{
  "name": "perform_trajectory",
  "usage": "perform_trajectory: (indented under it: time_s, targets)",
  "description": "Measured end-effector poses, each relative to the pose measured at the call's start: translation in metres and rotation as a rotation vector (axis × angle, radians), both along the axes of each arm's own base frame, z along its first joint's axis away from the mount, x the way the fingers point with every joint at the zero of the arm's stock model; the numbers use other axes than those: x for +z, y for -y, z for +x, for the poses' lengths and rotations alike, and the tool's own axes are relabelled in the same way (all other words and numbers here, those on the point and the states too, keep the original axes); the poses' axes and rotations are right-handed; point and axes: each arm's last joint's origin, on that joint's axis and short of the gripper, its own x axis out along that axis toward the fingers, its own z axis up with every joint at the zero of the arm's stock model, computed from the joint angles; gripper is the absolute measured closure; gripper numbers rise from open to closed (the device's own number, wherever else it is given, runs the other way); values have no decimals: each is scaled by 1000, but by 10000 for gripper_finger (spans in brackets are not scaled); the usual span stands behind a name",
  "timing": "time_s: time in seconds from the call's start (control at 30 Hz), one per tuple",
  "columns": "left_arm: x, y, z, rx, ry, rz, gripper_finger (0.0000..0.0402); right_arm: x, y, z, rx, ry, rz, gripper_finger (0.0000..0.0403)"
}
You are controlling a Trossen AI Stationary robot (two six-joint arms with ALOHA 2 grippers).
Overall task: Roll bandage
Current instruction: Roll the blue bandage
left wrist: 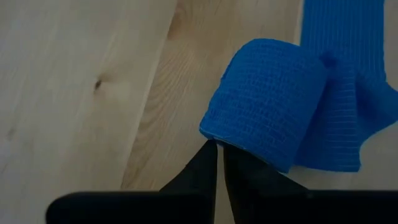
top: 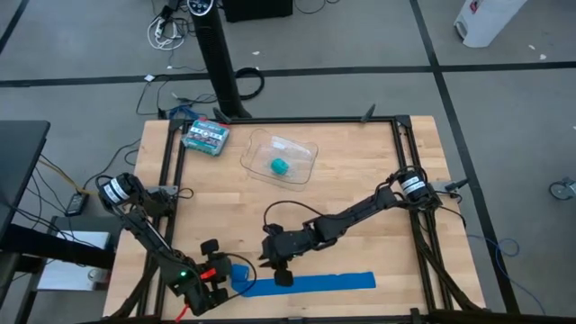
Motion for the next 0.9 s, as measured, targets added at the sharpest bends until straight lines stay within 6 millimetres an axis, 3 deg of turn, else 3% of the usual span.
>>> perform_trajectory:
  time_s: [0.2, 0.3, 0.5, 0.9]
  targets:
    - [0, -2, 3, 9, 2, -5, 365, -38, -6, 11, 39, -5, 22, 314]
    - [0, -2, 3, 9, -3, -10, 365, -45, -11, 15, 46, 11, 19, 314]
    - [1, -1, 4, 8, -4, -21, 365, -48, -25, 16, 11, 131, -48, 314]
    - [1, -1, 4, 9, 4, -26, 365, -48, -34, 11, -35, 179, -233, 306]
